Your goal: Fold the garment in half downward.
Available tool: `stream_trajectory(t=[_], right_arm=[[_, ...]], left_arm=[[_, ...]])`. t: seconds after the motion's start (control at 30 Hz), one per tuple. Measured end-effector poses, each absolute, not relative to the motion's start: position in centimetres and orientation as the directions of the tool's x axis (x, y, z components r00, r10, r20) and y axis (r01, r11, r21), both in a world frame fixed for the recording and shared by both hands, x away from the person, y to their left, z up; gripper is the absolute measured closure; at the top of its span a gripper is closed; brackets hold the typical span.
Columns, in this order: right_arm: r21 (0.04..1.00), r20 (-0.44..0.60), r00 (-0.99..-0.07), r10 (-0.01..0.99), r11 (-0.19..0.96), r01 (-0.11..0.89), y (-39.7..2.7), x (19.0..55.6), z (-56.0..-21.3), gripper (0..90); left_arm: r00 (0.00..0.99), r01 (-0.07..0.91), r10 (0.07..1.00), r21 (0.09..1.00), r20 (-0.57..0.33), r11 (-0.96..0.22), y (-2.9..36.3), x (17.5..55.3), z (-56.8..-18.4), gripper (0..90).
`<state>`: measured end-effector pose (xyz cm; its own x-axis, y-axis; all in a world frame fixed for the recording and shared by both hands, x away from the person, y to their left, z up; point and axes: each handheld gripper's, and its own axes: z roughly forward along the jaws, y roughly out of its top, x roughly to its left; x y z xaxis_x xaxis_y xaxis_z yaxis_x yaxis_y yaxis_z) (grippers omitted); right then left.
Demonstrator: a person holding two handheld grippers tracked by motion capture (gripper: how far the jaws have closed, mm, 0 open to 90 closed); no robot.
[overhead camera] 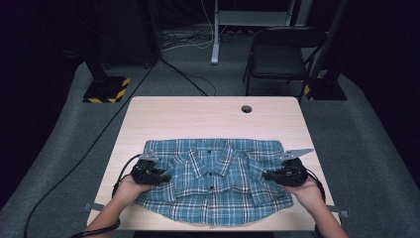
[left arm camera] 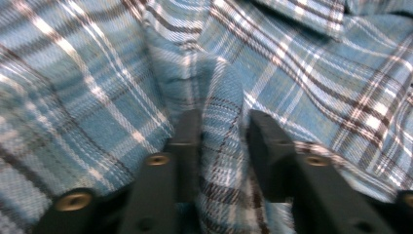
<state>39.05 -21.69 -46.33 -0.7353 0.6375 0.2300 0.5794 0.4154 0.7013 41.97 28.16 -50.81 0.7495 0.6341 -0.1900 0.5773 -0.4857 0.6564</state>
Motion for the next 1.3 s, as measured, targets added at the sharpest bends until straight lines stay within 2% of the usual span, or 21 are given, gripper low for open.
stream_trajectory(t=[0.07, 0.17, 0.4, 0.53, 0.57, 0.6, 0.63, 0.67, 0.77, 0.87, 1.0, 1.1, 1.3], right_arm=[[0.692, 0.227, -0.738, 0.636, 0.428, 0.581, -21.7, 38.7, -46.8, 86.1], [0.706, 0.240, -0.748, 0.619, 0.418, 0.572, -22.0, 38.0, -46.5, 86.0], [0.749, 0.223, -0.778, 0.587, 0.407, 0.522, -23.2, 34.6, -44.7, 85.9], [0.749, 0.221, -0.780, 0.585, 0.411, 0.521, -24.0, 32.7, -44.5, 83.6], [0.735, 0.218, -0.775, 0.594, 0.423, 0.530, -24.1, 32.4, -44.8, 79.6], [0.718, 0.218, -0.759, 0.613, 0.427, 0.550, -24.3, 32.3, -45.2, 69.1], [0.702, 0.212, -0.729, 0.651, 0.418, 0.577, -24.6, 32.4, -45.6, 62.3], [0.693, 0.217, -0.704, 0.676, 0.401, 0.599, -24.9, 32.5, -45.9, 62.3], [0.716, 0.234, -0.671, 0.703, 0.343, 0.608, -25.0, 33.3, -45.7, 53.7], [0.724, 0.241, -0.698, 0.674, 0.354, 0.592, -23.4, 34.5, -45.5, 48.4], [0.675, 0.241, -0.733, 0.636, 0.433, 0.598, -20.4, 36.4, -47.1, 42.2], [0.643, 0.260, -0.730, 0.632, 0.451, 0.619, -18.7, 37.5, -48.4, 42.7], [0.538, 0.095, -0.764, 0.638, 0.613, 0.579, -17.4, 36.7, -50.0, 47.1]], left_arm=[[0.763, 0.555, 0.620, 0.679, -0.184, -0.481, 28.2, 41.5, -49.9, 75.6], [0.777, 0.527, 0.605, 0.708, -0.177, -0.470, 28.8, 40.4, -47.9, 79.6], [0.809, 0.461, 0.569, 0.758, -0.146, -0.462, 31.0, 37.1, -44.4, 83.8], [0.829, 0.449, 0.541, 0.744, -0.140, -0.494, 30.9, 35.5, -44.0, 83.4], [0.824, 0.460, 0.547, 0.737, -0.146, -0.496, 30.9, 35.4, -44.2, 82.1], [0.804, 0.487, 0.576, 0.715, -0.145, -0.501, 30.8, 35.5, -44.6, 72.5], [0.779, 0.521, 0.611, 0.684, -0.138, -0.511, 30.8, 35.8, -45.0, 55.3], [0.773, 0.528, 0.623, 0.663, -0.117, -0.530, 30.7, 36.0, -45.3, 49.7], [0.767, 0.516, 0.636, 0.674, -0.087, -0.529, 29.7, 36.9, -45.5, 33.7], [0.778, 0.512, 0.621, 0.667, -0.093, -0.542, 28.2, 38.0, -45.8, 30.7], [0.788, 0.517, 0.609, 0.634, -0.090, -0.575, 26.2, 39.1, -47.4, 28.2], [0.792, 0.524, 0.601, 0.625, -0.107, -0.579, 25.3, 39.7, -48.7, 26.9], [0.797, 0.532, 0.597, 0.570, -0.087, -0.627, 25.4, 39.2, -50.7, 20.8]])
